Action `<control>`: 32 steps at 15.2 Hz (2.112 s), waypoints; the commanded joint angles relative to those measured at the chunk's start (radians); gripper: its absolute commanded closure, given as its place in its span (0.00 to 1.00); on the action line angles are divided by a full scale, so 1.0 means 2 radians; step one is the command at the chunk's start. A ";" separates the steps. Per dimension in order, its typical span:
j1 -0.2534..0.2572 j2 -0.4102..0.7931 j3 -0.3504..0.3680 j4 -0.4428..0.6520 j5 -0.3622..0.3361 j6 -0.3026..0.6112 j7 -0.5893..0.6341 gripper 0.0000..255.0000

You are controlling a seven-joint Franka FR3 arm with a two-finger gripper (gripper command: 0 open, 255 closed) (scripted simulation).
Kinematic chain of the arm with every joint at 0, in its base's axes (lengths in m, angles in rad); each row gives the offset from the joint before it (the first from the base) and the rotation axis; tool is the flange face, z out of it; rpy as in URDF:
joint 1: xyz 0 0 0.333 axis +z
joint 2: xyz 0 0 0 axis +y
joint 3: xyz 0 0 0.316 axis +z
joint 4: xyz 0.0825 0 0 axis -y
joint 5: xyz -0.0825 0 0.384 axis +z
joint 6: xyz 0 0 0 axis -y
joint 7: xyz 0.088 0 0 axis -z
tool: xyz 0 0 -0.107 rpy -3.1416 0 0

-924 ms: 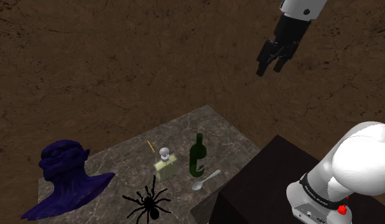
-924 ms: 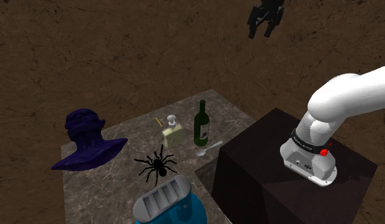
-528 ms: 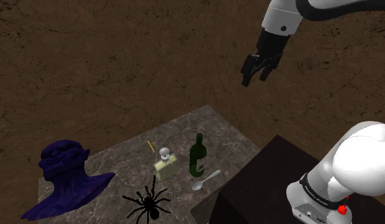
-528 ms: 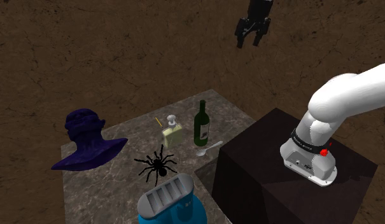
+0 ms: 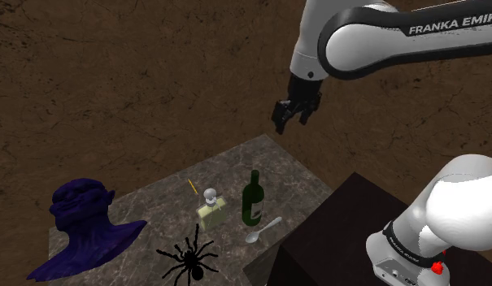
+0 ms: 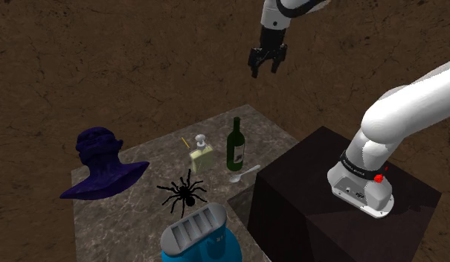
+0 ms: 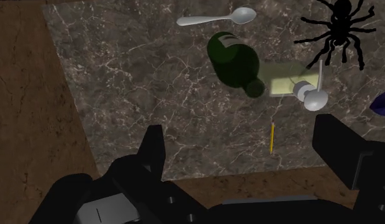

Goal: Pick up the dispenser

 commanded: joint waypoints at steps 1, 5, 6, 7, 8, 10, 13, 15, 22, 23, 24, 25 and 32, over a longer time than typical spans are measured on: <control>0.002 0.027 0.017 0.000 -0.002 0.027 0.016 0.00; 0.002 0.094 0.051 0.011 -0.016 0.078 0.051 0.00; 0.002 0.112 0.060 0.016 -0.022 0.090 0.062 0.00; 0.001 0.130 0.068 0.021 -0.029 0.102 0.072 0.00; 0.001 0.149 0.076 0.027 -0.037 0.113 0.084 0.00; 0.000 0.189 0.090 0.040 -0.057 0.134 0.108 0.00; 0.001 0.250 0.107 0.066 -0.096 0.159 0.150 0.00; 0.005 0.293 0.113 0.086 -0.127 0.171 0.179 0.00; 0.050 0.442 0.101 0.179 -0.232 0.189 0.272 0.00; 0.058 0.463 0.097 0.195 -0.244 0.189 0.283 0.00; 0.067 0.484 0.091 0.211 -0.254 0.189 0.291 0.00; 0.077 0.504 0.086 0.228 -0.264 0.187 0.299 0.00; 0.112 0.588 0.063 0.294 -0.298 0.193 0.326 0.00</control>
